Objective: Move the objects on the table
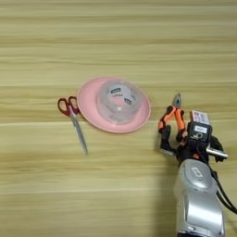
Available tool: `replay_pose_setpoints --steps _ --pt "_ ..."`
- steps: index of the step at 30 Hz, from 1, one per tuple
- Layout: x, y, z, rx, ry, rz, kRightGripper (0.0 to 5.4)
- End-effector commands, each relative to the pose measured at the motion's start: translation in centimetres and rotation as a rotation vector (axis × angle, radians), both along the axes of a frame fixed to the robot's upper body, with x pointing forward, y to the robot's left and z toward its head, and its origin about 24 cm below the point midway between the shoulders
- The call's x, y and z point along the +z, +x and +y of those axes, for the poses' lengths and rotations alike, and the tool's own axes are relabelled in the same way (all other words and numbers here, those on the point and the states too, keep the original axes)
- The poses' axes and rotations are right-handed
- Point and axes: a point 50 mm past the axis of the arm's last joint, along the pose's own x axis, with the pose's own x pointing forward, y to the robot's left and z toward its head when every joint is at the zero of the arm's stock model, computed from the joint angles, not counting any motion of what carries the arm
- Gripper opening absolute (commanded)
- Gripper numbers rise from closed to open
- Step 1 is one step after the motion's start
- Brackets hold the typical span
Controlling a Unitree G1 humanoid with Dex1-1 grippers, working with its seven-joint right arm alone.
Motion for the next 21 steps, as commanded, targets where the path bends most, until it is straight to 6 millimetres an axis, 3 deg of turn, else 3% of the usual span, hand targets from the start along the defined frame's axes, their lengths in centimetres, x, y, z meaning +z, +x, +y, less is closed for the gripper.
replay_pose_setpoints --steps 1,9,21 --pt "1.8 0.6 -0.4 0.007 -0.034 -0.053 5.39" --pt "1.4 0.6 0.9 0.039 0.06 -0.031 5.39" --pt "0.9 0.8 1.7 0.065 0.12 -0.016 3.96"
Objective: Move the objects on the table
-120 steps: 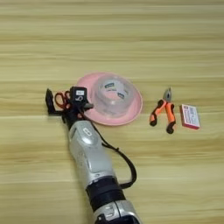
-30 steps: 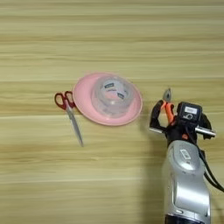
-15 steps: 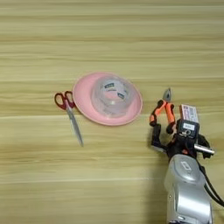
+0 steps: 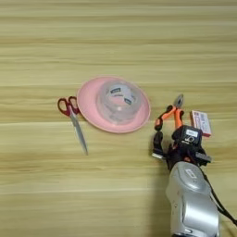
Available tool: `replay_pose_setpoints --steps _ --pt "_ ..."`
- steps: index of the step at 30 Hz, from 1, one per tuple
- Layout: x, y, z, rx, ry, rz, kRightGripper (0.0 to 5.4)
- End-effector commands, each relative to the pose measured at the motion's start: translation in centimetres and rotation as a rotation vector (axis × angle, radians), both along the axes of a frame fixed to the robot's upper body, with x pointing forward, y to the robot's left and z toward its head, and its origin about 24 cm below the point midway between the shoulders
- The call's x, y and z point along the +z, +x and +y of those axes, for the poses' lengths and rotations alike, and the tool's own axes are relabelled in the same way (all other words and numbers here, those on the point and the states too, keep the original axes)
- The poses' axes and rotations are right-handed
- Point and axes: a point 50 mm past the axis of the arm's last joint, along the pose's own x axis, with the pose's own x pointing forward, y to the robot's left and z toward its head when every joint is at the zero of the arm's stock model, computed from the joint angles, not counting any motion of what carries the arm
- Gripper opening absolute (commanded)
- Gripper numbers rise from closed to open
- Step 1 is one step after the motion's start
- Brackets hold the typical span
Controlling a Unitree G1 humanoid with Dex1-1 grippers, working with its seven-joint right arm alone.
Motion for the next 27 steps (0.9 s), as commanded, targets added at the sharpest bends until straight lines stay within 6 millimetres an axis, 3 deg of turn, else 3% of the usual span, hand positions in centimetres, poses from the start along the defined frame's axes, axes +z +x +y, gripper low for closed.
replay_pose_setpoints --steps 1,27 --pt "1.6 1.0 0.0 0.024 -0.025 -0.065 3.91" --pt "1.5 0.7 -1.4 -0.012 -0.04 -0.062 1.05"
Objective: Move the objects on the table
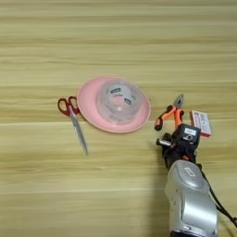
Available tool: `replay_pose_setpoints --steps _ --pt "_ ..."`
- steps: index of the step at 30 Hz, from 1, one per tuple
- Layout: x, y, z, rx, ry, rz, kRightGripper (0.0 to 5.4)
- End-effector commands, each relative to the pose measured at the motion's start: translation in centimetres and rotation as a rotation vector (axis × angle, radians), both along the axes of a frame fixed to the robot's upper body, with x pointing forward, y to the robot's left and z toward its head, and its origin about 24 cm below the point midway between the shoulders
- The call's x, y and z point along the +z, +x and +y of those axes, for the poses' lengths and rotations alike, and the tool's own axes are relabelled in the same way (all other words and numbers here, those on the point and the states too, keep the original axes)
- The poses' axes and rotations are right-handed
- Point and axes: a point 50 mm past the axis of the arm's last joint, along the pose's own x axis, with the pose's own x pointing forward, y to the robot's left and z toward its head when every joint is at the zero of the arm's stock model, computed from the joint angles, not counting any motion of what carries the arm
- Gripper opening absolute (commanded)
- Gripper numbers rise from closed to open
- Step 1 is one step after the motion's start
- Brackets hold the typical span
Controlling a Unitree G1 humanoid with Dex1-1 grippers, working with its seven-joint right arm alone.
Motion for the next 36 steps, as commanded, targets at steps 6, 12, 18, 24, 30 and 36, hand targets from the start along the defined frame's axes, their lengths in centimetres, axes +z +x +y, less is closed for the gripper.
replay_pose_setpoints --steps 6,12,18,24,30,36 --pt "1.5 0.5 -1.0 0.001 -0.05 -0.052 0.8" --pt "1.5 0.5 -0.9 0.001 -0.047 -0.053 0.79" --pt "1.5 0.5 -0.8 0.004 -0.043 -0.055 0.79" --pt "1.7 0.8 -0.5 0.03 -0.036 -0.074 0.79" --pt "3.8 1.7 1.0 0.106 -0.04 -0.168 0.79" --pt "7.4 1.8 1.6 0.145 -0.103 -0.285 0.78"
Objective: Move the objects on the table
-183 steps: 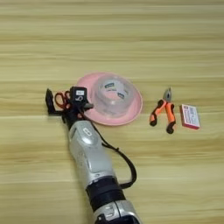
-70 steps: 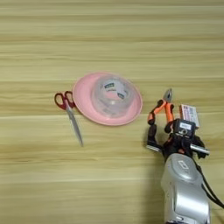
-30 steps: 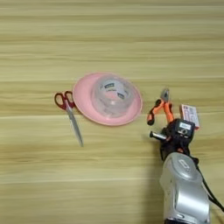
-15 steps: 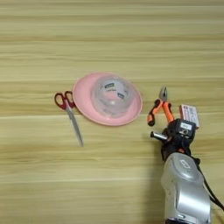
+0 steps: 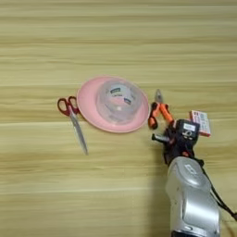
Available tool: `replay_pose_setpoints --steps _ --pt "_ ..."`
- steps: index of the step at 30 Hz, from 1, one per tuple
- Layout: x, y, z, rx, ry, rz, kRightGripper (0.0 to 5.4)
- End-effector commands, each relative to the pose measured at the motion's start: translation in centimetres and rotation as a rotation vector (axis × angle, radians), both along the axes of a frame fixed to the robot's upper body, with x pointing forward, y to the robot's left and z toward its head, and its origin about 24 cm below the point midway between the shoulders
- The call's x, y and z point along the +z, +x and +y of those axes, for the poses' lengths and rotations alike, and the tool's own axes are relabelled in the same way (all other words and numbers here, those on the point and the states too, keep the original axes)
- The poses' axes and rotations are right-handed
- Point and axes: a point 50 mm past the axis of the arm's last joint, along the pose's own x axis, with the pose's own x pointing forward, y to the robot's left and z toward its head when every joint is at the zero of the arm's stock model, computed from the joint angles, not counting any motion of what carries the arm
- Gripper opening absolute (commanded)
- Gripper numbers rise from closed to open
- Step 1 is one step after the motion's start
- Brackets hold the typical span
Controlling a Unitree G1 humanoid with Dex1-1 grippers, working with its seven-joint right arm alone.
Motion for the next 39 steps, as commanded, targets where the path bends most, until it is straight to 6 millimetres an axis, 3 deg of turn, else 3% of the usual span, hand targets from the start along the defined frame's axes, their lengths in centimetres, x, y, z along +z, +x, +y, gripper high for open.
replay_pose_setpoints --steps 1,21,39 --pt "5.5 1.1 0.2 0.044 -0.107 -0.212 0.78" --pt "7.4 1.5 0.4 0.064 -0.132 -0.272 0.77" --pt "10.9 2.9 1.5 0.157 -0.238 -0.384 0.77"
